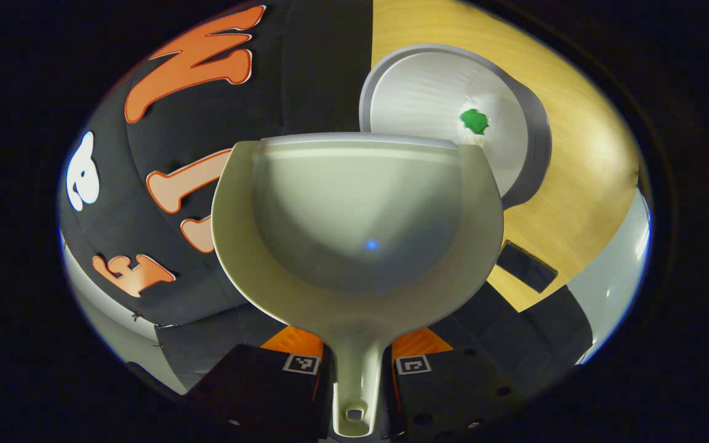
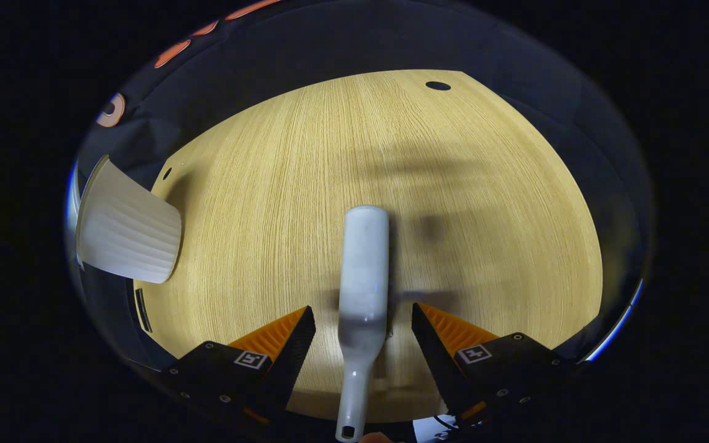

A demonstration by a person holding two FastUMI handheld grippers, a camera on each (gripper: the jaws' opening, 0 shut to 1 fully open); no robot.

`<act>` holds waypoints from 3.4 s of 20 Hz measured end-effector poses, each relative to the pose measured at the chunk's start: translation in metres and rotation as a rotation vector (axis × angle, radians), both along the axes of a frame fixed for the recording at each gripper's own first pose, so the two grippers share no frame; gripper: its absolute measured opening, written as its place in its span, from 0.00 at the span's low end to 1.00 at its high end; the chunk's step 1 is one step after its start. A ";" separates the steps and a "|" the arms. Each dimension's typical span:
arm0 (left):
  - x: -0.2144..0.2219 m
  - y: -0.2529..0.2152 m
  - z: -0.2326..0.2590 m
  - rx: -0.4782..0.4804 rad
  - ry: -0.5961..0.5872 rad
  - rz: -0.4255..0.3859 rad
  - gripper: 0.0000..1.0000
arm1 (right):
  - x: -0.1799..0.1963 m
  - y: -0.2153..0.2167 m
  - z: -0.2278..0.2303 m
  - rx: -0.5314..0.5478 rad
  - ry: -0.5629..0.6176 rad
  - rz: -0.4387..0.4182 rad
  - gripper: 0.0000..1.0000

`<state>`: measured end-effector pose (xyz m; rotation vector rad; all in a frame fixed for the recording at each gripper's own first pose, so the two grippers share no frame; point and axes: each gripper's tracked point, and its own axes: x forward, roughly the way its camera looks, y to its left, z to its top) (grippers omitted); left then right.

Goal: Pick up the small broom and dustpan from the desktop, sweep the trash into the dustpan with the broom, and then empty the trash into the garbage bin.

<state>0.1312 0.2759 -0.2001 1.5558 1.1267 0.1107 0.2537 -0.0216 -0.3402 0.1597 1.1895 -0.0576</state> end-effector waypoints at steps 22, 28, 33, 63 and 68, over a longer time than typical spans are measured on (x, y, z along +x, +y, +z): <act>-0.024 -0.362 -0.144 -1.420 -0.103 0.463 0.31 | 0.012 0.000 0.018 -0.025 -0.067 0.050 0.96; -0.040 -0.369 -0.232 -1.363 -0.067 0.626 0.31 | 0.010 0.003 0.015 -0.044 -0.064 0.065 0.96; -0.059 -0.383 -0.308 -1.293 -0.003 0.741 0.31 | 0.007 0.009 0.007 -0.059 -0.049 0.094 0.96; 0.005 -0.354 -0.265 -1.458 -0.357 0.493 0.92 | 0.047 0.013 0.136 -0.041 -0.490 0.069 0.95; 0.054 -0.292 -0.167 -1.524 -0.817 0.179 0.93 | 0.071 0.022 0.256 -0.102 -0.923 0.059 0.95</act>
